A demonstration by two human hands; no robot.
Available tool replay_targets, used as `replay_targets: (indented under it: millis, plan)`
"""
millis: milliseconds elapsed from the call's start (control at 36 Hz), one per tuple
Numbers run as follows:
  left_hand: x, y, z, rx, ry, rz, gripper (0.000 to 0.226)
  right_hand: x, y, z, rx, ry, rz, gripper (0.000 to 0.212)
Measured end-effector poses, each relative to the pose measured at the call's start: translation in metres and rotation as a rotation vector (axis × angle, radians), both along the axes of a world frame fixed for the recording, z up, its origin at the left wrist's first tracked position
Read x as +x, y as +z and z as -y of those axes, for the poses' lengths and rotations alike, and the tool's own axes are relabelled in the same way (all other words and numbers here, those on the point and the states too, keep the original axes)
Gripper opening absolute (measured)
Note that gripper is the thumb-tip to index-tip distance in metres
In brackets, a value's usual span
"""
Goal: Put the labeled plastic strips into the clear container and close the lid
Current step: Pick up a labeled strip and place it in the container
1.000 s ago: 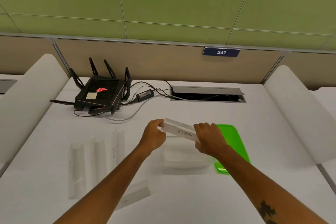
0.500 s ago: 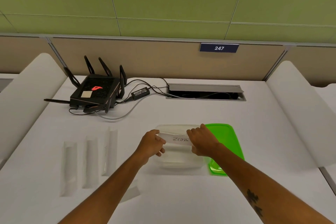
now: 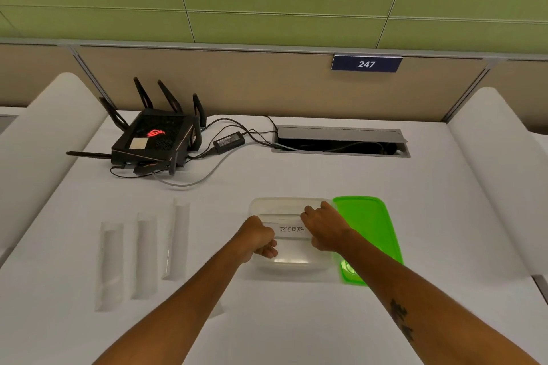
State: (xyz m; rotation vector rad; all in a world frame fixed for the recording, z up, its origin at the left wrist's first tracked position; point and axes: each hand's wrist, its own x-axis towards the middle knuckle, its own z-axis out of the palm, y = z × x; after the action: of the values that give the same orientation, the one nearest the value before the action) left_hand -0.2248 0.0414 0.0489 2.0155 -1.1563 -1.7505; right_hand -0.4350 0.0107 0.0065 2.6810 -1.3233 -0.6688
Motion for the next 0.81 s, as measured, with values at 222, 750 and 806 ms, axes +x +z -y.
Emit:
replay_targets:
  millis: [222, 750, 806]
  plan:
    - [-0.006, -0.001, 0.004, 0.044, 0.039, -0.037, 0.039, 0.001, -0.004, -0.001, 0.006, -0.041, 0.013, 0.044]
    - [0.019, 0.006, -0.011, -0.113, 0.085, -0.138, 0.064, 0.018, 0.011, -0.004, 0.047, -0.252, 0.253, 0.073]
    - [0.031, 0.012, -0.014, -0.191, 0.134, -0.168, 0.059, 0.024, 0.02, -0.007, 0.007, -0.31, 0.396, 0.075]
